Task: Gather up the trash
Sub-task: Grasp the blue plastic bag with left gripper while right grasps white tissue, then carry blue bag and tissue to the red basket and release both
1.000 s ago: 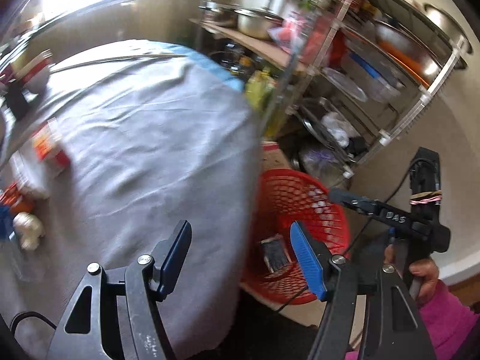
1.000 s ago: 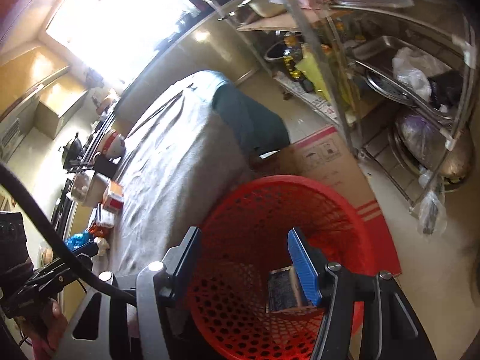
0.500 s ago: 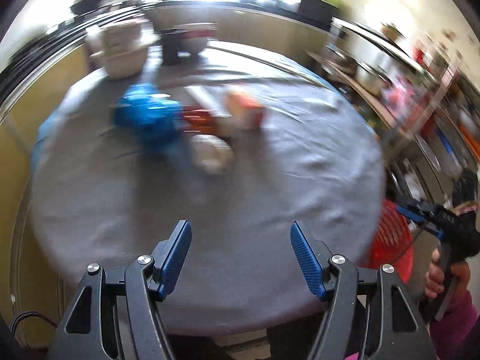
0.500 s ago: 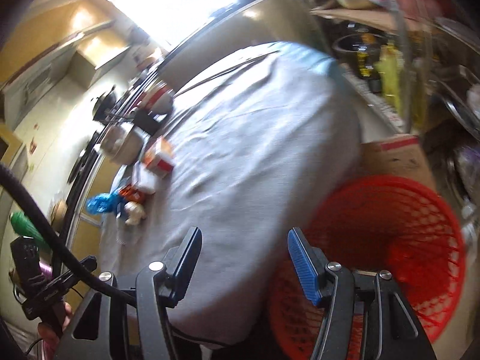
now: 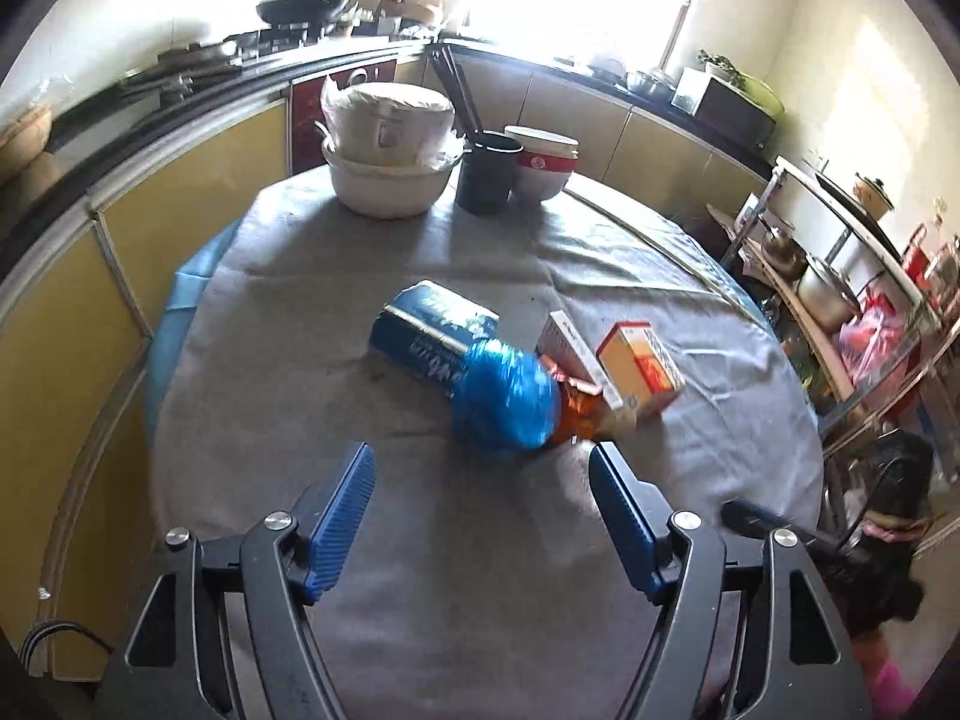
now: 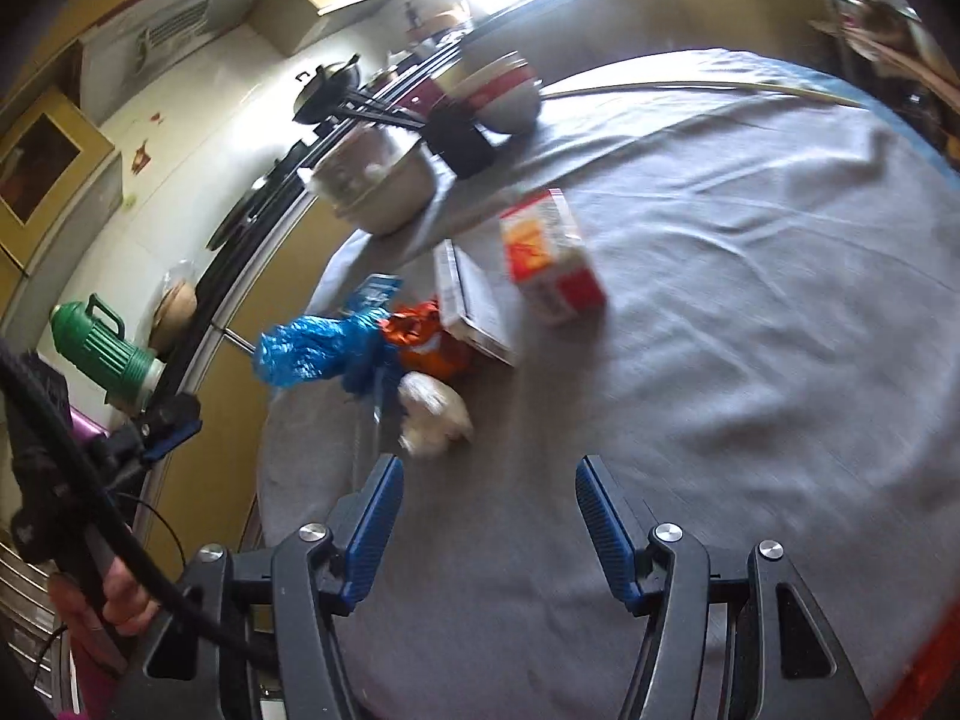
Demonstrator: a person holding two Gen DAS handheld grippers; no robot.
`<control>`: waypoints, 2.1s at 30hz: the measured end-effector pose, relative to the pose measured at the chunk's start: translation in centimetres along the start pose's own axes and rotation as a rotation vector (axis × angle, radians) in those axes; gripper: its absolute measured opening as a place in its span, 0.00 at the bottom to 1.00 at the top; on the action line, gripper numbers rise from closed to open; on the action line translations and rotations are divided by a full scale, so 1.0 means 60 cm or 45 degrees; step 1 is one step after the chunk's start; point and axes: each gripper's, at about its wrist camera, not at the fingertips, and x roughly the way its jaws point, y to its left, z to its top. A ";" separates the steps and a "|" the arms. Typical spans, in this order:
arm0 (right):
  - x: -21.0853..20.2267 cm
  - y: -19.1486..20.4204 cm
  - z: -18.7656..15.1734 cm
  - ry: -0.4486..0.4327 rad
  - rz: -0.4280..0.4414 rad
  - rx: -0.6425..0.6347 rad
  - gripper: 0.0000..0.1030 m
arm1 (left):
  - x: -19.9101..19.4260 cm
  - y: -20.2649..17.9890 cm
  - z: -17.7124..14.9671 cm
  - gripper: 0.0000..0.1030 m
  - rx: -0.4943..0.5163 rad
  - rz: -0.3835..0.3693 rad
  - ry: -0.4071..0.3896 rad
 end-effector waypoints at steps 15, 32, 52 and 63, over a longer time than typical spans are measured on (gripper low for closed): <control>0.159 0.029 0.046 0.192 0.103 0.043 0.56 | 0.119 0.013 0.036 0.46 -0.204 -0.119 0.152; 0.068 0.008 -0.008 0.036 -0.015 -0.025 0.30 | 0.055 0.068 -0.025 0.21 -0.256 -0.093 0.075; -0.148 -0.009 -0.081 -0.235 -0.073 -0.087 0.29 | -0.109 -0.071 -0.068 0.22 0.047 -0.058 -0.168; -0.195 -0.040 -0.104 -0.276 -0.093 -0.041 0.29 | -0.112 -0.149 -0.098 0.22 0.197 -0.072 -0.141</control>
